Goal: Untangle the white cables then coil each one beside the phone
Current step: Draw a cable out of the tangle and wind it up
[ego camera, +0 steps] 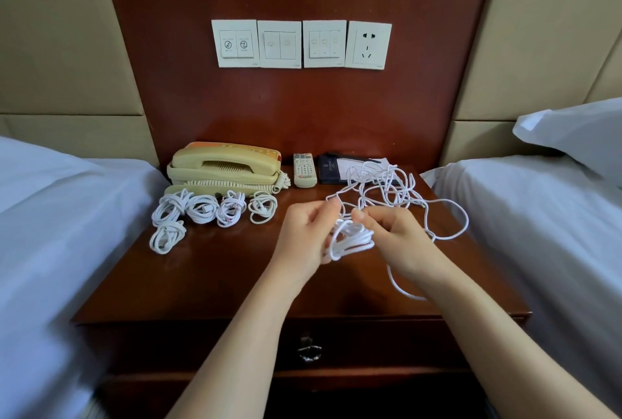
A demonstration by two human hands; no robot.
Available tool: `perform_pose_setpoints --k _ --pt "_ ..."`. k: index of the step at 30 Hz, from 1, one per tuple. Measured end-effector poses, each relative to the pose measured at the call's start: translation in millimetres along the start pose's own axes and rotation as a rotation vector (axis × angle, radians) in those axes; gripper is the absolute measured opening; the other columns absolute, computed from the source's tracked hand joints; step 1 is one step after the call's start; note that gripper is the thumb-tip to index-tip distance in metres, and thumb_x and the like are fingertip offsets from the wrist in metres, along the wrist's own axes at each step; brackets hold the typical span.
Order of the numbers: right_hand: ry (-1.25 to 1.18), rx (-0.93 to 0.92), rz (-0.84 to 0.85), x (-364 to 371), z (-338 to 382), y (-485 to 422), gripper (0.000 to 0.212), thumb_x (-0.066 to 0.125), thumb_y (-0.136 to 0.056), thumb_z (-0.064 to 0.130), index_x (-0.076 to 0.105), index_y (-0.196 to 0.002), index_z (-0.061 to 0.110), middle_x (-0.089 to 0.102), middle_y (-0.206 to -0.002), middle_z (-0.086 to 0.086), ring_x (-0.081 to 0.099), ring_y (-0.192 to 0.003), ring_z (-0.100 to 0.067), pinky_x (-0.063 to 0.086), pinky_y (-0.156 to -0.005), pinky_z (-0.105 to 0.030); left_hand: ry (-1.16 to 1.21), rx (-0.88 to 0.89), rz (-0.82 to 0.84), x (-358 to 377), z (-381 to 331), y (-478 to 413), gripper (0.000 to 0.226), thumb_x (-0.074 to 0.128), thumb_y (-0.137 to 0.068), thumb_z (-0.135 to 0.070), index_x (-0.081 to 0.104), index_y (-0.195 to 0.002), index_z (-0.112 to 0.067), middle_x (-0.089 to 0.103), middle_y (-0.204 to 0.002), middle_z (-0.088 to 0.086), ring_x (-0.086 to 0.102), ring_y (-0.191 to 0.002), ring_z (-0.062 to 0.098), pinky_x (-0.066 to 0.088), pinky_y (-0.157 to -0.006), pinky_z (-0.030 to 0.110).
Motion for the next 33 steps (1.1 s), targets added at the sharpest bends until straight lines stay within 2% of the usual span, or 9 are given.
perform_pose_setpoints --k 2,6,9,13,16,19,24,28,33 --pt "0.031 -0.014 -0.008 8.6 -1.6 1.3 0.049 0.051 -0.094 0.035 0.057 -0.073 -0.010 0.043 -0.062 -0.024 0.036 -0.060 -0.015 0.028 -0.055 -0.028 0.074 -0.041 -0.072 -5.3 2.6 1.0 0.050 0.046 -0.098 -0.025 0.043 -0.051 -0.010 0.038 -0.041 -0.001 0.035 -0.036 0.010 0.027 -0.041 0.017" --pt "0.214 -0.014 0.009 26.7 -2.4 7.0 0.039 0.046 -0.097 0.016 0.048 -0.058 0.019 0.043 -0.050 0.007 0.038 -0.047 -0.003 0.029 -0.050 -0.017 0.027 -0.080 -0.342 -32.4 13.1 -0.1 0.048 0.040 -0.100 -0.031 0.045 -0.059 -0.007 0.045 -0.050 0.011 0.039 -0.040 0.015 0.032 -0.046 0.023" --pt "0.378 -0.055 0.123 49.7 5.8 15.6 0.037 0.043 -0.099 0.023 0.045 -0.062 0.028 0.046 -0.056 0.009 0.045 -0.057 -0.004 0.036 -0.060 -0.020 -0.074 -0.034 -0.521 -59.4 13.1 -2.2 0.048 0.045 -0.097 -0.027 0.040 -0.053 -0.008 0.042 -0.052 0.013 0.037 -0.050 0.019 0.030 -0.055 0.032" --pt "0.650 -0.126 0.207 70.4 20.7 24.9 0.026 0.035 -0.100 0.034 0.037 -0.077 0.022 0.050 -0.071 0.000 0.051 -0.072 -0.031 0.040 -0.061 -0.037 -0.329 0.124 -0.568 -74.9 -10.1 -0.9 0.053 0.044 -0.096 -0.013 0.024 -0.047 -0.013 0.023 -0.043 0.000 0.024 -0.041 0.012 0.020 -0.045 0.025" --pt "0.771 -0.234 0.197 71.8 38.4 27.9 0.026 0.033 -0.101 0.036 0.036 -0.081 0.020 0.049 -0.075 0.000 0.053 -0.075 -0.032 0.032 -0.057 -0.034 -0.473 0.166 -0.534 -72.9 -12.9 -2.4 0.053 0.044 -0.097 -0.013 0.022 -0.049 -0.014 0.022 -0.044 -0.001 0.020 -0.045 0.013 0.018 -0.047 0.028" --pt "0.799 -0.318 0.105 59.7 49.9 23.5 0.035 0.034 -0.097 0.043 0.051 -0.080 0.018 0.063 -0.079 0.000 0.059 -0.074 -0.030 0.041 -0.057 -0.036 -0.566 0.223 -0.436 -59.5 -14.1 -4.7 0.051 0.043 -0.096 -0.014 0.022 -0.050 -0.017 0.024 -0.044 -0.002 0.022 -0.046 0.017 0.018 -0.052 0.035" --pt "0.722 -0.267 -0.084 19.4 49.2 14.3 0.035 0.051 -0.086 0.050 0.054 -0.065 0.022 0.049 -0.055 0.008 0.048 -0.053 -0.014 0.036 -0.051 -0.032 -0.657 0.216 -0.186 -28.0 -8.3 -10.2 0.051 0.043 -0.097 -0.019 0.028 -0.048 -0.016 0.029 -0.044 -0.003 0.027 -0.044 0.012 0.021 -0.049 0.030" --pt "0.411 -0.095 -0.017 1.0 24.1 6.2 0.035 0.070 -0.082 0.036 0.053 -0.059 0.015 0.037 -0.048 0.009 0.033 -0.048 -0.008 0.024 -0.048 -0.022 -0.451 0.147 0.039 -3.9 5.2 -9.9 0.053 0.047 -0.097 -0.017 0.035 -0.045 -0.018 0.032 -0.038 -0.010 0.029 -0.039 0.004 0.024 -0.044 0.018" --pt "0.098 0.002 0.042 -2.6 2.7 1.6 0.038 0.057 -0.089 0.031 0.051 -0.055 0.015 0.036 -0.053 0.000 0.029 -0.052 -0.009 0.024 -0.048 -0.015 -0.221 0.111 0.116 9.3 5.6 -6.6 0.047 0.048 -0.096 -0.022 0.047 -0.056 0.002 0.038 -0.050 0.005 0.036 -0.051 0.015 0.030 -0.055 0.028"
Point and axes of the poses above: each hand's wrist, its own y-axis away from the middle knuckle, its own x-axis out of the palm, z = x × y, the point moved 9 cm from there along -y, towards the middle knuckle
